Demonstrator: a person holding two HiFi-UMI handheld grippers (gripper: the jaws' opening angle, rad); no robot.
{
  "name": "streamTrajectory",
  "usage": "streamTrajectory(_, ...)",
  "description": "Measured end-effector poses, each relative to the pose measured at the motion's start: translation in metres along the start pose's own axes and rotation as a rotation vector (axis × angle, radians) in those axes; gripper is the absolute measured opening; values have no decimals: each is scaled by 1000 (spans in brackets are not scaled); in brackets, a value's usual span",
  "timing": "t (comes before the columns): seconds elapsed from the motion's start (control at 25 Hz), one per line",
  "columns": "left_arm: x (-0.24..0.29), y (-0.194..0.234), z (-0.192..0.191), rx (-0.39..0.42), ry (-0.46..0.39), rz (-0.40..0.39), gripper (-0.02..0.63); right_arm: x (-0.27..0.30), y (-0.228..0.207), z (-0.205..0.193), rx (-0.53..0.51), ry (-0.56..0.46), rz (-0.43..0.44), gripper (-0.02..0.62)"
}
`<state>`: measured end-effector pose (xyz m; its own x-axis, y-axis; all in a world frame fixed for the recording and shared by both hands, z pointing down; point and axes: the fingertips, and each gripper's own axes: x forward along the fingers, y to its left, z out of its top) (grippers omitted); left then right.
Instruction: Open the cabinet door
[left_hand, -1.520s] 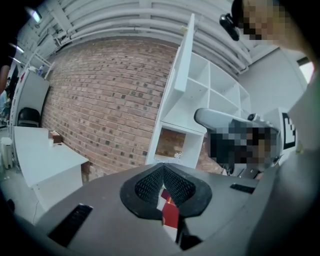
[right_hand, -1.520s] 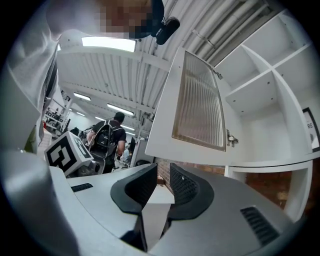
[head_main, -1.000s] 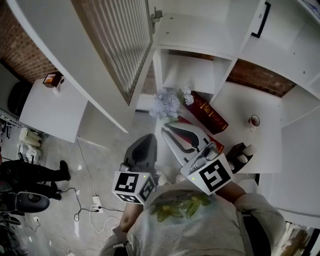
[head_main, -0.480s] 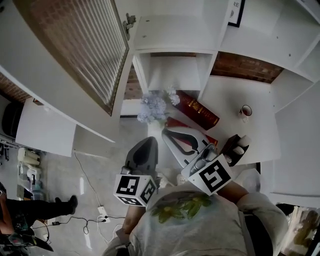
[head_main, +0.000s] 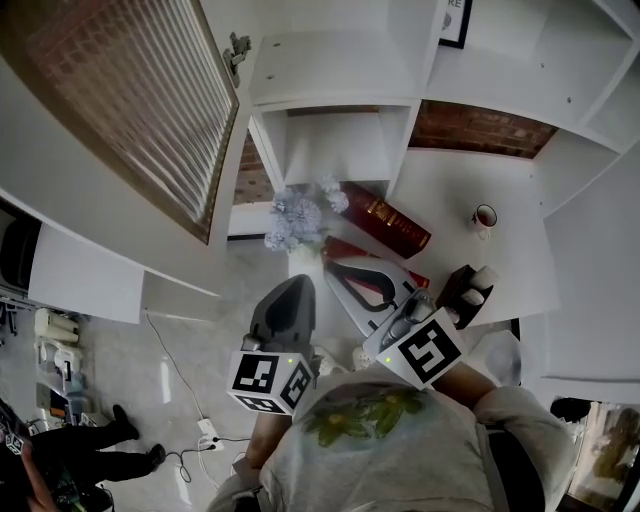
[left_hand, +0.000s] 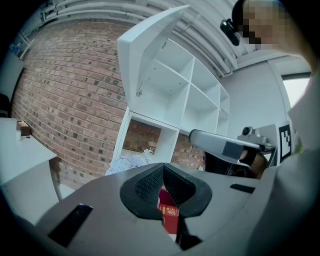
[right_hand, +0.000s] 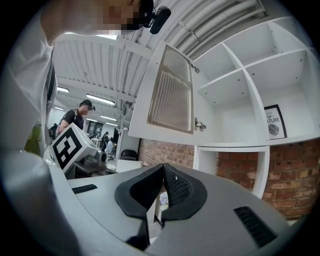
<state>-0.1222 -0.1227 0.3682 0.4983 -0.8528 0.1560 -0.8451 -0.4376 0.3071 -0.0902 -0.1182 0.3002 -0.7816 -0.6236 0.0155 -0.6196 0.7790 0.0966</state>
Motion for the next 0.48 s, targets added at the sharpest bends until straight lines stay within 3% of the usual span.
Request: streamTrajectory(0.48, 7, -3, 3, -2, -16, -14, 11, -2, -10, -17, 174, 12, 65, 25)
